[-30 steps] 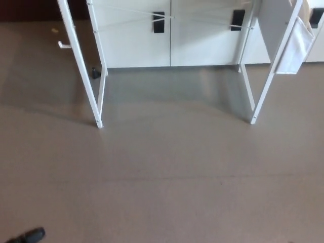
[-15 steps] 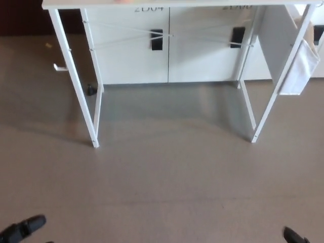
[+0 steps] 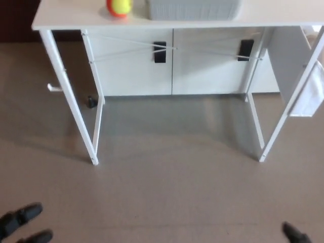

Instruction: The robot walk towards a table in front and uses its left hand to pickup a tennis ball on the left side and put it in a container on the right hand side

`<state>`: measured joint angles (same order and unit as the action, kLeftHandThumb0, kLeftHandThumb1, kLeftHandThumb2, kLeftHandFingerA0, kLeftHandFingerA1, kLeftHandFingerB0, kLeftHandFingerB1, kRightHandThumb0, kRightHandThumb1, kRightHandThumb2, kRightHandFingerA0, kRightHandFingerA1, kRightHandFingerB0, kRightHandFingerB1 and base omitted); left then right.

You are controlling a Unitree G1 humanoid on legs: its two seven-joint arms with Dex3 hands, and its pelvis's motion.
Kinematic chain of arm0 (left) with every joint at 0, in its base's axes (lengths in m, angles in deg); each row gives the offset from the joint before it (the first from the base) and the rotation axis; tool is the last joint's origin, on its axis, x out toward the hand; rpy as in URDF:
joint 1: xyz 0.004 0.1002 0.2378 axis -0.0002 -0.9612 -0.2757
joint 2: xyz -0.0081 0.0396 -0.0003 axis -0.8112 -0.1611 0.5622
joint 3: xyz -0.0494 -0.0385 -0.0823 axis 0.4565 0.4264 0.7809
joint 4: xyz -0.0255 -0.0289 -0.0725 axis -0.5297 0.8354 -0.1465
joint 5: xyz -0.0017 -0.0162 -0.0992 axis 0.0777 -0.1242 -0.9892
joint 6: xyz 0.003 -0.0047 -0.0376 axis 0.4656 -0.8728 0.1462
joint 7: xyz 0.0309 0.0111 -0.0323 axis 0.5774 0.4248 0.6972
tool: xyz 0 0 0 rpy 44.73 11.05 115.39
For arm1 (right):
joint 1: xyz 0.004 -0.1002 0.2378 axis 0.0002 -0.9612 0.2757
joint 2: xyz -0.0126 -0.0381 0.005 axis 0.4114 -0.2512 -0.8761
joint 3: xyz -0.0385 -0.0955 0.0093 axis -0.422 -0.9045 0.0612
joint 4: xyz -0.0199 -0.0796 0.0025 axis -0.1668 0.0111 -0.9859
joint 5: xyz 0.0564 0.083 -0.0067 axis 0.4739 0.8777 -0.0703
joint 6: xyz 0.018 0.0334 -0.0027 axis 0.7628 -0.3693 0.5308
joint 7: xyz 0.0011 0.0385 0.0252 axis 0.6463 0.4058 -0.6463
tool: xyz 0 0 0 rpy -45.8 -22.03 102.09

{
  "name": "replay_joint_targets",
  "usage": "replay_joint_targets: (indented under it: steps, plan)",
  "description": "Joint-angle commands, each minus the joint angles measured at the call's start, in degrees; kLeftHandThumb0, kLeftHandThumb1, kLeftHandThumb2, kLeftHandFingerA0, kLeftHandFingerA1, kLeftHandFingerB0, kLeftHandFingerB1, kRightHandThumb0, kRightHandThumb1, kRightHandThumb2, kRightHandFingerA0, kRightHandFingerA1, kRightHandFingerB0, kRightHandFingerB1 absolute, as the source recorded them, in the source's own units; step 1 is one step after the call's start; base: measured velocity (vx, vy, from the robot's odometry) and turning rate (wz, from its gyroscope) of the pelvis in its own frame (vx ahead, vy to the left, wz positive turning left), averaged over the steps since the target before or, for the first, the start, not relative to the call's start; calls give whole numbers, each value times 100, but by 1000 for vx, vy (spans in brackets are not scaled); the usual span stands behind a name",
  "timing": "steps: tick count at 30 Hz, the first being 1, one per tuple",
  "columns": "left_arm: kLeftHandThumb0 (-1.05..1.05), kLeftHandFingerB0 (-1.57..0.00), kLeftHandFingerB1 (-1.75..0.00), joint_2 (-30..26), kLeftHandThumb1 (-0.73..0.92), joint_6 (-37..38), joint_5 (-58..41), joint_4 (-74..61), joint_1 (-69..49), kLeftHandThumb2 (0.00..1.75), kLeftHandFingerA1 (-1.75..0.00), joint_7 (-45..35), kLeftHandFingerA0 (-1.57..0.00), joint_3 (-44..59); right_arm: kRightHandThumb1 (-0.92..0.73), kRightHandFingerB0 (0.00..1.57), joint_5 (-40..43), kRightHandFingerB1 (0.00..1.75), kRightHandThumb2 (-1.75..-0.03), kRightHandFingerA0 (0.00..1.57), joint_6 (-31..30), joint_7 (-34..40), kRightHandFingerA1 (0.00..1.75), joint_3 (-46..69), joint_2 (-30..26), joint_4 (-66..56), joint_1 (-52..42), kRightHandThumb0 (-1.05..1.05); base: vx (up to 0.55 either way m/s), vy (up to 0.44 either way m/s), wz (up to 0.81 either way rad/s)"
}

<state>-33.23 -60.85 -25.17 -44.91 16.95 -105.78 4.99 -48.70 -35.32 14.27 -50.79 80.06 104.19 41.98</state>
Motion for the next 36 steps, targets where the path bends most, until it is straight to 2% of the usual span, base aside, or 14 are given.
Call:
replay_joint_targets:
  steps: [1,2,5,7,8,9,11,15,17,19,26,27,32,36]
  plan:
    - [42,-32,-59,-36,37,-271,-51,-78,-112,65,-65,64,-32,36,-54,0,-25,32,-75,1,64,91,49,28,-13,-13,-206,-38,197,-115,-5]
    - [41,-34,-59,-55,38,-252,-24,-81,-105,62,-65,62,-32,26,-64,0,-60,34,-59,0,-29,119,51,4,-8,-93,-231,-33,197,-86,-5]
    - [41,-32,-59,-77,36,-267,-13,-76,-56,64,-64,81,-30,35,-65,0,-95,34,-59,0,-156,174,49,-35,13,-224,-251,-32,200,-23,-9]
    - [41,-34,-58,-107,38,-222,31,-72,-72,63,-64,40,-33,-1,-56,1,-149,30,-75,1,-139,213,46,-54,-11,-263,-271,-34,154,60,-8]
    - [42,-34,-59,-97,37,-241,19,-73,-59,65,-65,46,-33,-1,-65,0,-151,35,-58,0,-166,235,51,-44,-15,-271,-247,-29,175,106,-10]
    - [42,-35,-59,-91,38,-252,5,-55,-1,63,-65,59,-33,3,-55,1,-133,31,-75,1,-205,243,48,-30,-18,-268,-168,-33,239,138,-13]
    - [43,-34,-60,-88,37,-225,-4,-6,31,66,-65,47,-33,12,-65,0,-100,31,-60,0,-199,215,50,-16,-27,-237,-110,-28,337,295,-1]
    - [42,-34,-60,-49,38,-174,-39,2,-136,63,-65,21,-32,57,-58,1,-126,29,-70,3,-132,155,51,-65,-77,-242,-225,-35,339,301,-23]
    - [41,-34,-59,-58,38,-176,-50,25,-75,63,-65,37,-32,75,-64,0,-143,36,-59,0,-130,163,55,-72,-89,-179,-104,-31,261,122,1]
    - [42,-35,-60,-63,38,-159,-26,12,-70,63,-65,61,-33,72,-56,0,-181,33,-73,2,-104,177,53,-82,-105,-114,-38,-37,248,36,10]
    - [41,-35,-60,-32,35,-159,-47,55,-87,65,-65,86,-33,138,-65,0,-182,34,-59,0,30,113,55,-98,-137,48,31,-35,304,-116,9]
    - [41,-36,-60,-20,36,-141,-27,38,-146,64,-65,82,-34,128,-60,1,-184,30,-69,3,58,109,54,-101,-146,48,-24,-38,319,-165,105]
    - [44,-32,-58,32,45,-58,17,-97,-659,64,-66,-89,-33,41,-59,1,-141,29,-71,3,126,103,52,-131,-145,-16,-487,-36,266,-132,27]
    - [39,-33,-58,55,39,9,202,-337,-1383,62,-65,-100,-36,-141,-59,0,-144,28,-70,3,446,37,52,-192,-162,73,-1140,-32,301,-19,-16]
